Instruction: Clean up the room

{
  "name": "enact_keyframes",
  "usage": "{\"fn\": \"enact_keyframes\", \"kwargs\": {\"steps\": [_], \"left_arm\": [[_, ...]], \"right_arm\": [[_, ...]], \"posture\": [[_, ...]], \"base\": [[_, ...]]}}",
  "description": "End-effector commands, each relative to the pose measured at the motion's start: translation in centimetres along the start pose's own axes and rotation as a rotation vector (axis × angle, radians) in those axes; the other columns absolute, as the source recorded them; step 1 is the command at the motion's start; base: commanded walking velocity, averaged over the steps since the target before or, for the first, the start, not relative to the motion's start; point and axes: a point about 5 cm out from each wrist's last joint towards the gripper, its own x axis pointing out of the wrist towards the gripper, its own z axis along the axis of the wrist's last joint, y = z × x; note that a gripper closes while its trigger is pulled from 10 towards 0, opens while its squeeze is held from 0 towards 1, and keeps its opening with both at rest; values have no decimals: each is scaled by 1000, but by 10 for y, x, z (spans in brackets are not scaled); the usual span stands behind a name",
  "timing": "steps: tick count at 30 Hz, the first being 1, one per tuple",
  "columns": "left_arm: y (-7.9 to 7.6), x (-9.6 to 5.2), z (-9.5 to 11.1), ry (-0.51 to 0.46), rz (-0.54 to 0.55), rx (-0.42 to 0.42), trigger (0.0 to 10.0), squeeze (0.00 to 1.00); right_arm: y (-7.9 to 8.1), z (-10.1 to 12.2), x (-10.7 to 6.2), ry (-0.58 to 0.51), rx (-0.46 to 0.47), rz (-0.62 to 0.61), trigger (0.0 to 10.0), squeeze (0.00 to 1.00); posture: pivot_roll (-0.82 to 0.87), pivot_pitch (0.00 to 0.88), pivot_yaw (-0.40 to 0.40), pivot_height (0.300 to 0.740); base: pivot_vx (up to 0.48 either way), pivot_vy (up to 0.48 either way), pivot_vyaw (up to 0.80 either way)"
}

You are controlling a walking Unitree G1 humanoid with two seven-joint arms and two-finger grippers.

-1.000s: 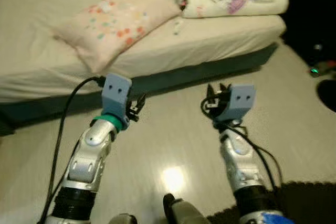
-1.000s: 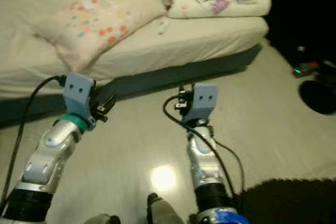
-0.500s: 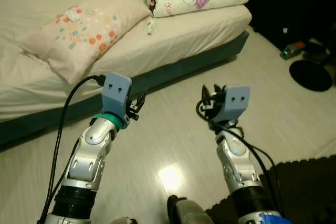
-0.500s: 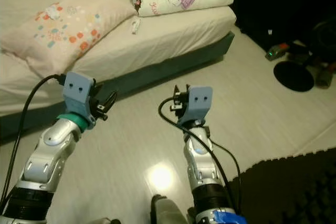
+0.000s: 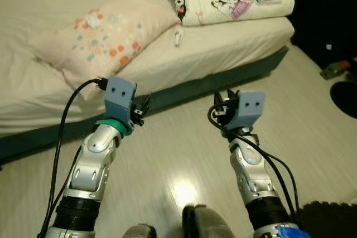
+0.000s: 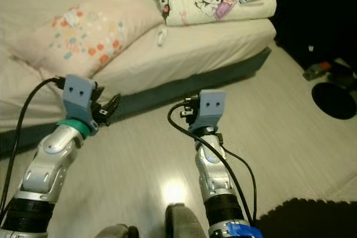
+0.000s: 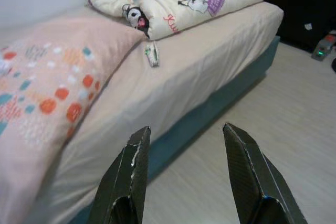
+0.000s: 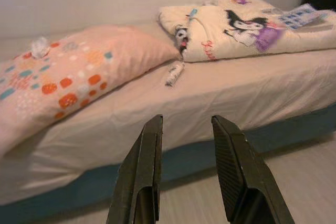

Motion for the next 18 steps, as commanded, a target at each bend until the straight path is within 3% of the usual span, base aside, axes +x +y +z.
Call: {"fn": "enact_keyframes", "kwargs": {"steps": [1, 18], "left_arm": [[-3, -1, -3, 9, -14, 2, 10000, 0], [-3, -1, -4, 11, -14, 4, 10000, 0]], "right_arm": [[-3, -3, -2, 10, 0, -13, 10000, 0], [-1, -2, -2, 2, -25, 5, 10000, 0]], "posture": [[3, 125, 30, 740], [1, 122, 30, 740]], "base": [[480, 0, 0], [422, 0, 25]]}}
